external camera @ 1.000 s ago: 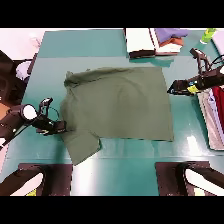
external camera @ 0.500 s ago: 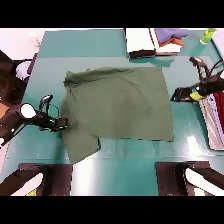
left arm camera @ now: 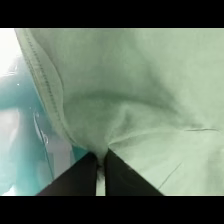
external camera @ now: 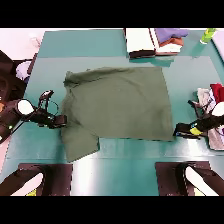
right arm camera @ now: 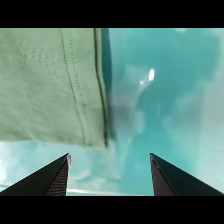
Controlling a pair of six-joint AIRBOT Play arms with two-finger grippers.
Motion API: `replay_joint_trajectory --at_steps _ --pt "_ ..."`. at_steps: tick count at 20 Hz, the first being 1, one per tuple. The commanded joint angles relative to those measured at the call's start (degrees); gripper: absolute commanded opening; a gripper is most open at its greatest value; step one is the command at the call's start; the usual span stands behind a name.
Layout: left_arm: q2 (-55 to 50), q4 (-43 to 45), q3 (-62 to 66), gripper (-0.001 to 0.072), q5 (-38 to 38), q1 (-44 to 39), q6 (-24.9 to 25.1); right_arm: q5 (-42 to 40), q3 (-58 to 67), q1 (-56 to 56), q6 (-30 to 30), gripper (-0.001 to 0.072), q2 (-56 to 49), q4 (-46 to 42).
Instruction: Fold the shirts.
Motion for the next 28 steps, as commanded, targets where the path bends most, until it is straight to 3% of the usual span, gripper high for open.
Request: replay_joint_trajectory --at_steps 1,8,10,11,12,13,19,23,28 --pt "0.0 0.0 0.1 0.0036 -0.4 0.0 0.8 -6.2 -4.4 -0.6 1.3 0.0552 0.8 4.8" --pt "0.0 0.0 0.1 0.0036 -0.6 0.0 0.9 -7.4 -4.4 7.3 2.4 0.0541 -4.5 4.7" --pt "0.0 0.0 0.2 0.0036 -0.6 0.0 1.9 -8.6 -3.8 10.5 2.6 0.0285 -5.6 4.7" --pt "0.1 0.0 0.2 0.0036 -0.8 0.0 2.3 -8.6 -2.9 11.7 2.6 0.0260 -5.7 4.7" --pt "0.1 0.0 0.6 0.0036 -1.2 0.0 2.3 -8.2 -1.7 12.5 2.5 0.0071 -5.5 4.3" --pt "0.1 0.0 1.8 0.0036 -2.1 0.0 2.3 -7.9 -0.2 13.4 2.5 0.0018 -4.8 3.5" --pt "11.2 1.4 19.7 0.0036 -3.8 0.0 2.2 -6.1 19.3 14.5 2.5 0.0018 6.7 1.6" --pt "18.0 2.5 41.7 0.0036 -3.6 0.0 2.2 -7.6 40.8 14.5 2.6 0.0017 12.2 -0.9" --pt "18.3 2.5 68.0 0.0036 -2.8 0.0 2.2 -7.3 64.6 13.8 2.6 0.0017 13.3 -6.2"
